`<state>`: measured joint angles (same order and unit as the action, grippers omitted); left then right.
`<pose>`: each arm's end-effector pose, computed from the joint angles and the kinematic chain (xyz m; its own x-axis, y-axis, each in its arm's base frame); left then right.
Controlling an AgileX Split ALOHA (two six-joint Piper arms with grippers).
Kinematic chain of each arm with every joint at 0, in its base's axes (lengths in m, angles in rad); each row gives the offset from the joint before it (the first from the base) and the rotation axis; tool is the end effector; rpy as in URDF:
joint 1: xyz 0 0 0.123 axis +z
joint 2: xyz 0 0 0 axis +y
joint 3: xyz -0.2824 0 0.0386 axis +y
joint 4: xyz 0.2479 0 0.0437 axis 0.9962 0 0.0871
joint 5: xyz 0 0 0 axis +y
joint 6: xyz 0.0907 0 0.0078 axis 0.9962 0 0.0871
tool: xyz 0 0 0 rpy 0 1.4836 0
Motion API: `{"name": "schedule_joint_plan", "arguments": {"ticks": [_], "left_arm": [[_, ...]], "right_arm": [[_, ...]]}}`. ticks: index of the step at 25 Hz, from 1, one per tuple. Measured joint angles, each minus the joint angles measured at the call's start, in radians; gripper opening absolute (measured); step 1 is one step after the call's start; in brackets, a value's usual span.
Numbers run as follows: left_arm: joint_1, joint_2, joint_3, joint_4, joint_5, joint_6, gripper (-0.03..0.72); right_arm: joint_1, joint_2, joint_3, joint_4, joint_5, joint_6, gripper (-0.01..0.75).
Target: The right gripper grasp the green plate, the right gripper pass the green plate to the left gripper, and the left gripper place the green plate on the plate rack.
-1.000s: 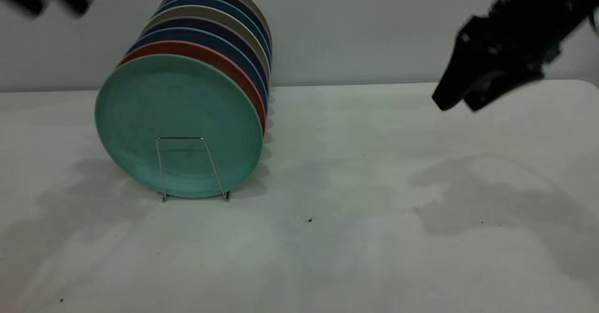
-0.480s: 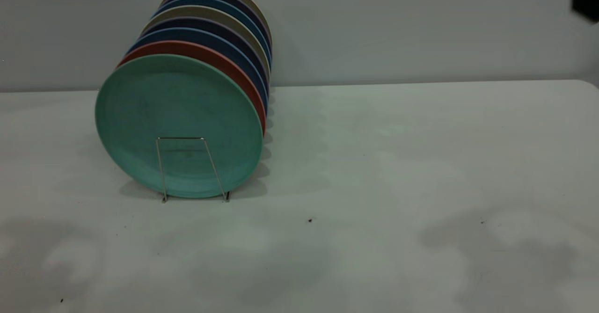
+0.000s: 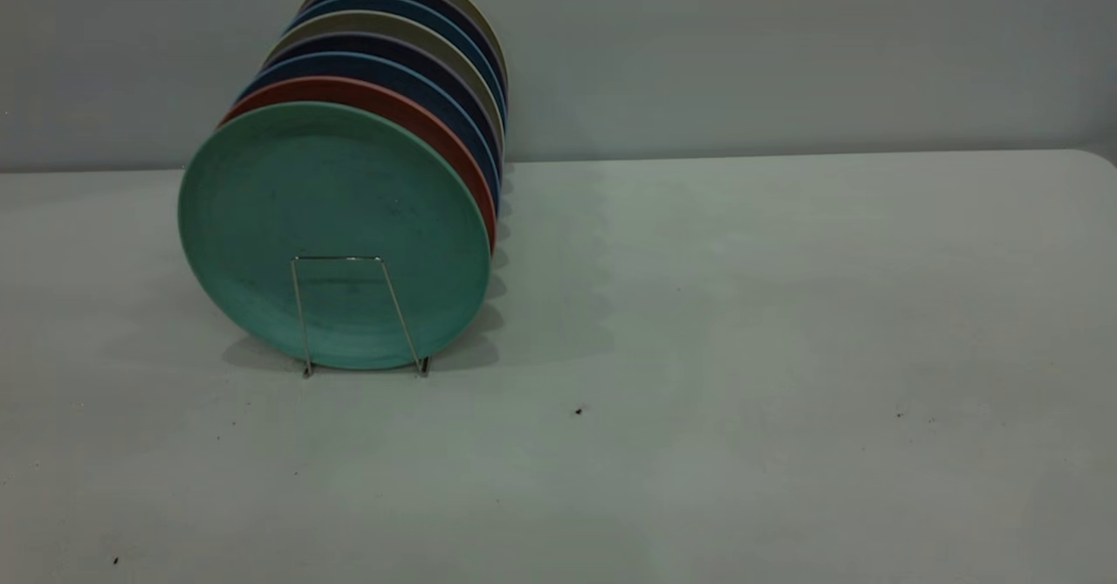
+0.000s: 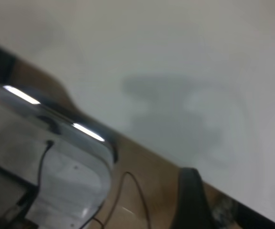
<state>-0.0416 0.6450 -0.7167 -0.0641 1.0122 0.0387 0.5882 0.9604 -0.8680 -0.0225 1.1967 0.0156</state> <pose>0.1011 -0.0092 0.3165 -0.7518 0.0360 -0.6584 0.0808 0.9960 -0.0378 0.1286 0.0835 0.3122 -0.7800 -0.5113 -0.3608 -0.5427 0.8397 -0.0169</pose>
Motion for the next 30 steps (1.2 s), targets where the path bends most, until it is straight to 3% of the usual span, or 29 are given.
{"name": "schedule_joint_plan", "arguments": {"ticks": [10,20,30], "left_arm": [[0.0,-0.45,0.161,0.0,0.118,0.04,0.576],[-0.001,-0.609,0.212,0.0,0.144,0.091,0.576],[-0.003,-0.608,0.23,0.0,0.126,0.094,0.576]], "right_arm": [[0.0,-0.405,0.368,0.094,-0.1,-0.106,0.519],[0.0,-0.75,0.393,0.084,-0.075,-0.15,0.519],[0.0,-0.833,0.395,0.037,-0.071,-0.119,0.519]]}}
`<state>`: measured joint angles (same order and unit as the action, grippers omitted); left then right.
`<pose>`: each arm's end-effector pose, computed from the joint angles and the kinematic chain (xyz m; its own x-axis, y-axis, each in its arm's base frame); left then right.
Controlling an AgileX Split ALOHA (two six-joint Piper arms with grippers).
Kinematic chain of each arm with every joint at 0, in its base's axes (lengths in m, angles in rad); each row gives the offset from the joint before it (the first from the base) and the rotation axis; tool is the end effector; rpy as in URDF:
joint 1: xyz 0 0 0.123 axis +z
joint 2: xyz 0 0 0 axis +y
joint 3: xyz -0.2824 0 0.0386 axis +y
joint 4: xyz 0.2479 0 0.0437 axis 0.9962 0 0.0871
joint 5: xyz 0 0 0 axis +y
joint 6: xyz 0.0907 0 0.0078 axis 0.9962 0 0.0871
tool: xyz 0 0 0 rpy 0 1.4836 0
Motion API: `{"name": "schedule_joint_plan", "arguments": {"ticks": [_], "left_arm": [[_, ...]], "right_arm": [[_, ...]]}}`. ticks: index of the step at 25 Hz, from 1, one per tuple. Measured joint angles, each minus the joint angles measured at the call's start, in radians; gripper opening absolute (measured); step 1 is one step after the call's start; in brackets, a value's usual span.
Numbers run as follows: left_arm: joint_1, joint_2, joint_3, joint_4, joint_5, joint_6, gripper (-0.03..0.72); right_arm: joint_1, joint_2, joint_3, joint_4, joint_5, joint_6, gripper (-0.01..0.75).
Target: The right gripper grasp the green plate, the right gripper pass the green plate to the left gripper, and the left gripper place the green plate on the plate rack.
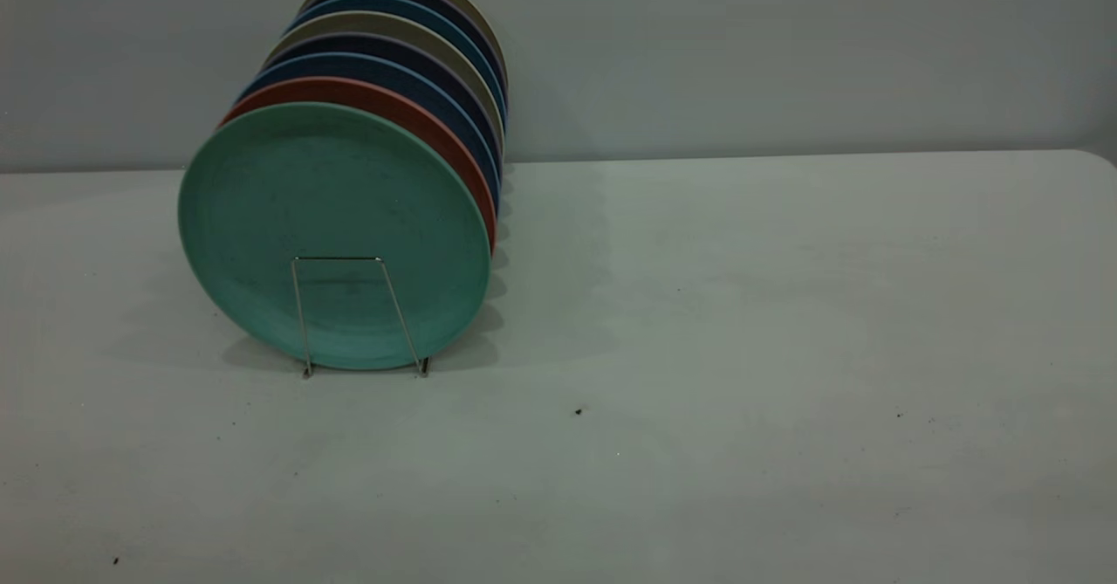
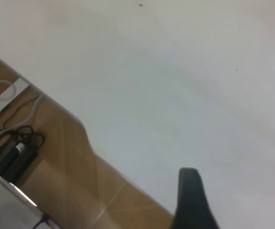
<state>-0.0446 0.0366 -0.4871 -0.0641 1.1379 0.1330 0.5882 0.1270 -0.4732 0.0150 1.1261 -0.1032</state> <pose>-0.0019 -0.0052 0.2678 -0.5506 0.1304 -0.8245 0.1516 0.9869 0.0548 0.0102 0.0083 0.2641 -0.4744 -0.4325 -0.7668 -0.6122 0.7880 -0.0657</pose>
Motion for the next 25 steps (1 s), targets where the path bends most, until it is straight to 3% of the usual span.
{"name": "schedule_joint_plan", "arguments": {"ticks": [21,22,25], "left_arm": [[0.0,0.0,0.0,-0.015,0.0,-0.022,0.576],[0.0,0.0,0.0,-0.015,0.0,-0.022,0.576],[0.0,0.0,0.0,-0.017,0.0,-0.022,0.576]], "right_arm": [[-0.003,-0.002,0.001,-0.054,0.0,0.075,0.519],[-0.023,-0.007,0.001,-0.053,0.0,0.075,0.519],[-0.181,-0.026,0.001,-0.052,0.001,0.075,0.519]]}}
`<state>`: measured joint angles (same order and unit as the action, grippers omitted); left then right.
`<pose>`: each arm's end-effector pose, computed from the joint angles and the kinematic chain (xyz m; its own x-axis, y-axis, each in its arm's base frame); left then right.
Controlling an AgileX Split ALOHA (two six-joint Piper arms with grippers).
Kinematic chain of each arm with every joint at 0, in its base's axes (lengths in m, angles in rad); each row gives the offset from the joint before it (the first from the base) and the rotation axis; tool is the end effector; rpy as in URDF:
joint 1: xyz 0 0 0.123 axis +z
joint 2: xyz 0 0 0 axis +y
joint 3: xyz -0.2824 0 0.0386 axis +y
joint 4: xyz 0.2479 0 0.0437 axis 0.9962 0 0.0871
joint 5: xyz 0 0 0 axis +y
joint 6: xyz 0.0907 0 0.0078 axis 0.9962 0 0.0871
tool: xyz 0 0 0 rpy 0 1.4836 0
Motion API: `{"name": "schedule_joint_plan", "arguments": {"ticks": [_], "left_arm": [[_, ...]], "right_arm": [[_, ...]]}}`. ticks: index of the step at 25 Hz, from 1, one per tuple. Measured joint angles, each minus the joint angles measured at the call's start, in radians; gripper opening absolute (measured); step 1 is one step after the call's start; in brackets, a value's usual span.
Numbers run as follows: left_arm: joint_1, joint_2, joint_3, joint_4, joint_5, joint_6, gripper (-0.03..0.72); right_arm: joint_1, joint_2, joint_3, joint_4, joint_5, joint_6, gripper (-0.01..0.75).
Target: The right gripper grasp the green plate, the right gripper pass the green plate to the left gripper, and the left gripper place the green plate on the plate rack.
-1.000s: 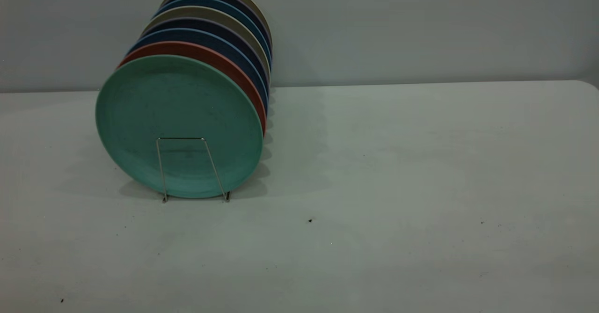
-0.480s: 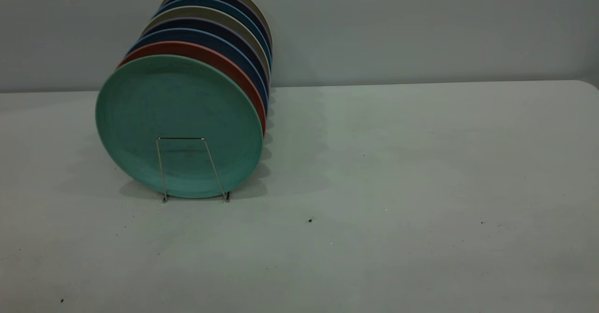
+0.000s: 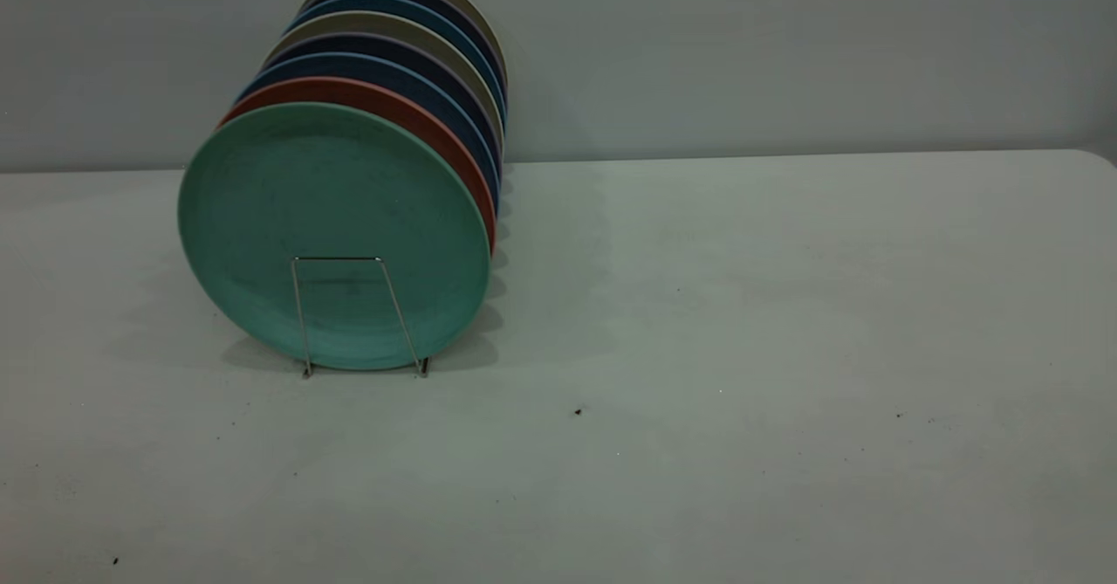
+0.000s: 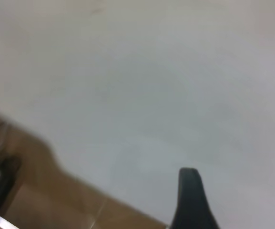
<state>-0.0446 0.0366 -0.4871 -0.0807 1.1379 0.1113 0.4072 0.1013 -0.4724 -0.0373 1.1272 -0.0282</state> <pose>-0.0020 -0.0066 0.2679 -0.5534 0.1019 -0.8266 0.1481 0.9887 0.0227 0.0099 0.0009 0.2641 -0.5522 -0.2863 -0.7830 -0.3963 0.9164 -0.0555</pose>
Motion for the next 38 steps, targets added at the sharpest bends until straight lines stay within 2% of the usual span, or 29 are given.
{"name": "schedule_joint_plan", "arguments": {"ticks": [5,9,38], "left_arm": [[0.0,-0.008,0.0,-0.001,0.0,0.0,0.576],[0.0,-0.055,0.0,-0.003,0.0,0.0,0.576],[0.0,-0.059,0.0,-0.006,0.0,0.0,0.576]], "right_arm": [[-0.278,-0.048,0.0,0.0,0.0,0.0,0.519],[-0.369,-0.102,0.0,0.0,0.003,0.0,0.519],[-0.383,-0.118,0.0,0.0,0.007,0.0,0.519]]}}
